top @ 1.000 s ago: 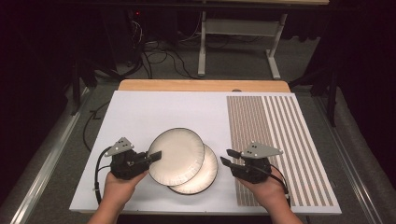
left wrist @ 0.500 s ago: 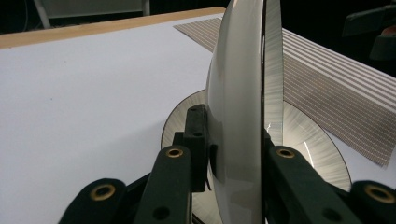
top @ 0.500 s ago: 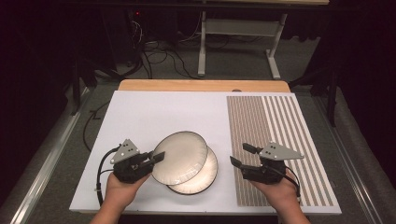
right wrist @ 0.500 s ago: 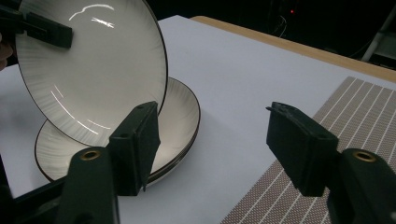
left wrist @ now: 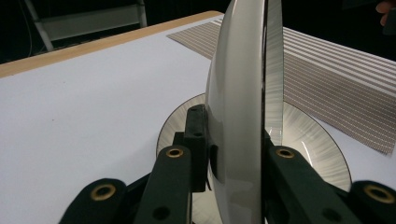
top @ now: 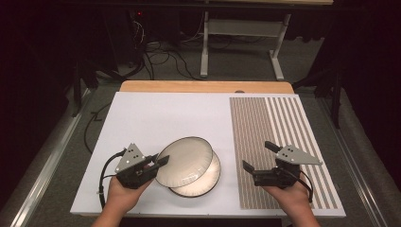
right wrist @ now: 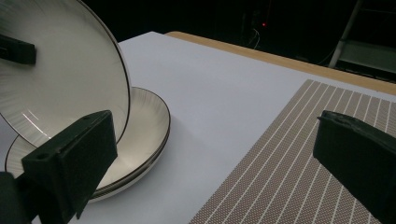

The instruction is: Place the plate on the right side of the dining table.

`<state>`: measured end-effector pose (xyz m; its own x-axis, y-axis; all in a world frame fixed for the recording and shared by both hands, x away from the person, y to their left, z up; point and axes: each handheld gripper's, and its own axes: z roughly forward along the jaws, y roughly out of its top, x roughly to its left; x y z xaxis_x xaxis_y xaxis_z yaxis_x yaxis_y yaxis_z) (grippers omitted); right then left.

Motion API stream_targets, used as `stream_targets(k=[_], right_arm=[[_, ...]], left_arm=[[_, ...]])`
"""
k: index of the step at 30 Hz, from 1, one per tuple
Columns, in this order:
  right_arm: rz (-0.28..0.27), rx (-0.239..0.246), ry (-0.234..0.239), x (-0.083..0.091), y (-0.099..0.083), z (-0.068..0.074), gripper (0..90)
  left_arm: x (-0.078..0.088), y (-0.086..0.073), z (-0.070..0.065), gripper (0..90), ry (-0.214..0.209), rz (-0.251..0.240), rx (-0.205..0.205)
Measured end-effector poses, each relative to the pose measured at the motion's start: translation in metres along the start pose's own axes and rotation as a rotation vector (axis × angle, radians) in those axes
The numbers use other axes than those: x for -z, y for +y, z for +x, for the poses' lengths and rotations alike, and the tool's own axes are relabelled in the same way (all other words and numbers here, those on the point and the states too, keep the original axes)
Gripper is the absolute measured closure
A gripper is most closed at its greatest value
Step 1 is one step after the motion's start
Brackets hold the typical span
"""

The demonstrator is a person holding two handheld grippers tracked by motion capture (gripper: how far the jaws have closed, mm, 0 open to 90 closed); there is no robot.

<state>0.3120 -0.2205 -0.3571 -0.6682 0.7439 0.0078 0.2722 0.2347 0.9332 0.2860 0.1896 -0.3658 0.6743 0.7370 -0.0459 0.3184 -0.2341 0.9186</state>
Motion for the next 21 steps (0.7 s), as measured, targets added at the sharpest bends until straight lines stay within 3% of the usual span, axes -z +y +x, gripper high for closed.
stream_targets(k=[10,21], right_arm=[[-0.010,0.004,-0.018,0.004,-0.001,-0.002,0.8],[-0.006,0.035,0.020,-0.005,0.001,0.010,2.1]], left_arm=[[0.001,0.000,-0.002,77.7,-0.009,-0.003,-0.037],[-0.001,0.000,0.000,77.4,-0.020,0.011,-0.033]])
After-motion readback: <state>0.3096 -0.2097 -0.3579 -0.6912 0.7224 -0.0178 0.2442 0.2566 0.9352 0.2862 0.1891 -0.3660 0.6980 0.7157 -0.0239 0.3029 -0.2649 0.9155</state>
